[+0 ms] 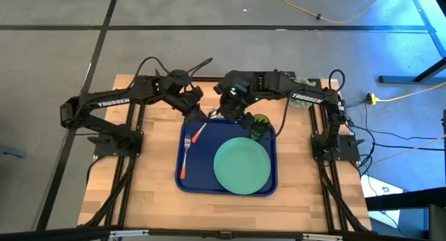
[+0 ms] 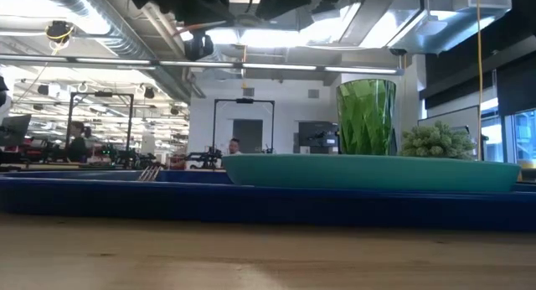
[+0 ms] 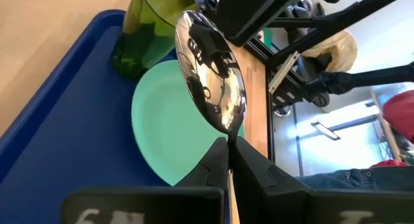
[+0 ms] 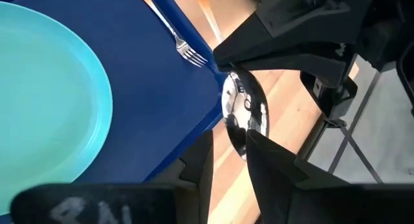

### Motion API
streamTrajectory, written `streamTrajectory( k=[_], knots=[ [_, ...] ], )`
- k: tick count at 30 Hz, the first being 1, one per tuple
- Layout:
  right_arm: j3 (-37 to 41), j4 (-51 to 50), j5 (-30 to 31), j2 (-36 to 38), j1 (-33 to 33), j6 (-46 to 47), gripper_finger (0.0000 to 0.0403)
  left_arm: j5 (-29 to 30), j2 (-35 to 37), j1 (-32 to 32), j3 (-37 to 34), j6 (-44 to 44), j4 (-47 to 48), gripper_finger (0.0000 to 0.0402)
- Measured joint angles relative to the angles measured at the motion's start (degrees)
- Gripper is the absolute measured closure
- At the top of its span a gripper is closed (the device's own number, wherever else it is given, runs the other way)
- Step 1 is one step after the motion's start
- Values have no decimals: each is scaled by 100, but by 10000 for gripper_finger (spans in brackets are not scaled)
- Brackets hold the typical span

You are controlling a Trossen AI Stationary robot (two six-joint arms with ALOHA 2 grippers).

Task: Pick and place plate/cup/fork/spoon on tray
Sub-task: Put the orange spoon on the left of the green plate on the blue tray

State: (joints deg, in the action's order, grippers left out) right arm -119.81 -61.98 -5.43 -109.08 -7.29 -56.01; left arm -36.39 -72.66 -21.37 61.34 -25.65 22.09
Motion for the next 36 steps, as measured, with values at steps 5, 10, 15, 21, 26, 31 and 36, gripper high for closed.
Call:
streamTrajectory(
  k=[5, 10, 15, 21, 26, 31, 36],
  knots=[
    [0, 0, -2, 0, -2, -2, 309, -170, 2, -50, 0, -6, 4, 401],
    [0, 25, -3, 0, -2, -2, 308, -236, 2, -48, 0, -13, 7, 401],
    [0, 127, -13, 0, -2, -17, 308, -329, 2, -48, 0, -36, -36, 401],
    [0, 141, -17, 0, -2, -308, 308, -439, 2, -60, 0, -62, -146, 401],
    [15, 175, -17, 0, -4, -355, 308, -624, 2, -105, 0, -91, -202, 399],
    [46, 166, -7, 0, -2, -431, 308, -593, 2, -103, 0, -91, -174, 399],
    [59, 273, 326, -7, -2, -411, 308, -117, 4, -72, 9, 34, 214, 399]
  ],
)
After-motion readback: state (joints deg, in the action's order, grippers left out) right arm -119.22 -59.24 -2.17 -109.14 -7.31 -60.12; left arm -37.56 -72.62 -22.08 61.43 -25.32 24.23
